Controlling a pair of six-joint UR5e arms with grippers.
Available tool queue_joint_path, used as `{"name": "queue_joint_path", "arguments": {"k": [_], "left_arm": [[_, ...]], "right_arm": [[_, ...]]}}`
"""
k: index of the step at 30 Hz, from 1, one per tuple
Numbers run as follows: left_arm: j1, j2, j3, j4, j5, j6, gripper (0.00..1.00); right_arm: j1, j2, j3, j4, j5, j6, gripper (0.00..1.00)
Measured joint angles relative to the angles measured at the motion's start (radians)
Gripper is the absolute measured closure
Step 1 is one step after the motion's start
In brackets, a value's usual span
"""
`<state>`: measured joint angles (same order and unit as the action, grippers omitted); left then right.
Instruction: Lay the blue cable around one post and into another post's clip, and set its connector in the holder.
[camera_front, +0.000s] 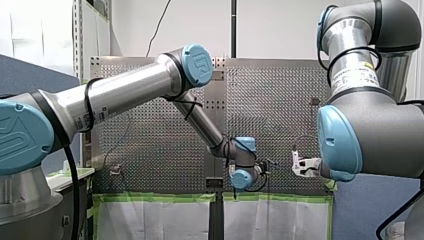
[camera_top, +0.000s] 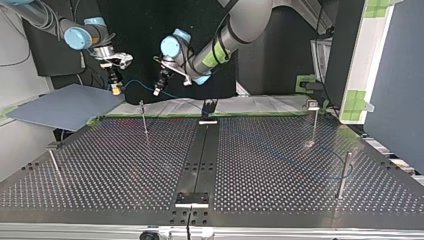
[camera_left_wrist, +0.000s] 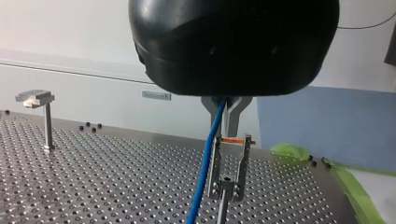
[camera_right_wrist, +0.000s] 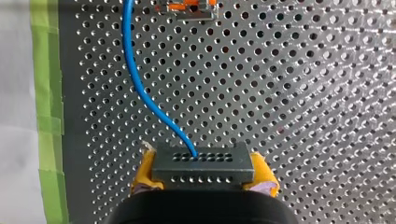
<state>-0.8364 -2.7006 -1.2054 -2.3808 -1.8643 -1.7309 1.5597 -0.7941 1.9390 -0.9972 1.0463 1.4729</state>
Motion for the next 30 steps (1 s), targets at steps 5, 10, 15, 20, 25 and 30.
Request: {"name": "queue_joint_path", "arguments": {"k": [5,10,15,20,25,30], "left_arm": [[-0.002,-0.001,0.007,0.0,0.0,-0.014,1.0],[-0.004,-0.001,0.015,-0.004,-0.001,-0.02,1.0],[-0.005,-0.011,0.029,-0.014,-0.003,-0.03,1.0],[-0.014,-0.053,0.071,-0.053,-0.013,-0.025,1.0],[-0.018,-0.073,0.113,-0.078,-0.015,-0.031,1.0],[-0.018,-0.076,0.127,-0.089,-0.015,-0.035,1.0]], "right_arm": [[-0.004,0.0,0.0,-0.016,0.0,0.019,1.0],[-0.004,0.001,-0.01,-0.031,-0.001,0.049,1.0],[-0.004,0.002,-0.031,-0.004,0.0,0.06,1.0],[-0.005,0.003,-0.036,0.01,0.008,0.064,1.0],[-0.009,0.006,-0.037,0.019,0.013,0.064,1.0],[-0.011,0.024,-0.039,0.031,0.016,0.051,1.0]]}}
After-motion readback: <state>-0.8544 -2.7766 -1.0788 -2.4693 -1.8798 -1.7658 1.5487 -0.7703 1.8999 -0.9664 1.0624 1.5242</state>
